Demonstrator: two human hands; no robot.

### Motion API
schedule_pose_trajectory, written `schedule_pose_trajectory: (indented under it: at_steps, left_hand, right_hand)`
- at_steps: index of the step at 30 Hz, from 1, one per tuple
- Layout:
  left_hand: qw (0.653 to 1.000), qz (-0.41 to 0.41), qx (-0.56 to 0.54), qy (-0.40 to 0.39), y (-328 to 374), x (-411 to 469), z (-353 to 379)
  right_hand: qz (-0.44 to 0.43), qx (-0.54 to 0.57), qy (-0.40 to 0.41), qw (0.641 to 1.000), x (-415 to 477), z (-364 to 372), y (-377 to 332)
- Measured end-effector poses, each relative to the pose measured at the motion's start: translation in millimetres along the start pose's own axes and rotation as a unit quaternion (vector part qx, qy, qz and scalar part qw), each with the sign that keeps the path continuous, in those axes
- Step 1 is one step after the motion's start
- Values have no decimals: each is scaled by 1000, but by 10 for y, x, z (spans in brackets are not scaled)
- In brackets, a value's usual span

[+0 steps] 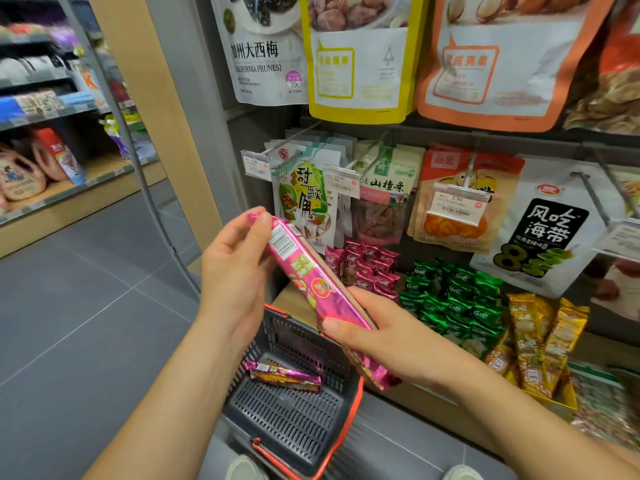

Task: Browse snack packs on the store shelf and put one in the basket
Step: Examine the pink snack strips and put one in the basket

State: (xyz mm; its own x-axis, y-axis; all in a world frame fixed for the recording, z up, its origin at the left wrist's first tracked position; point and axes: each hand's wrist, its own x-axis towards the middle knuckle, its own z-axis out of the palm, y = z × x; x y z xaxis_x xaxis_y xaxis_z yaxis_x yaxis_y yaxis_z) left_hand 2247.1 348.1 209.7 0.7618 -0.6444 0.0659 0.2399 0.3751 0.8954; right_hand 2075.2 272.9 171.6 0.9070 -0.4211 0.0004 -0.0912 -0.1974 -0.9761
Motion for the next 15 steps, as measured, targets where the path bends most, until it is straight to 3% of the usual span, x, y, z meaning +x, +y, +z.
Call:
schedule_pose_trajectory:
  at_steps: [6,9,13,15]
  left_hand:
    - [990,-97,33,-96,-122,-133,145]
    - [976,-127,101,-148,-223,-202,206]
    - [958,-84,209,-178,-246,-160,148]
    - [924,-26,322,-205,-255,-136,104]
  right_hand:
    - [-17,44,53,997,73,59,-4]
    - [-18,22,72,997,90,70,17]
    - [35,15,85,996,89,41,68]
    - [18,66,107,992,114,-20,26]
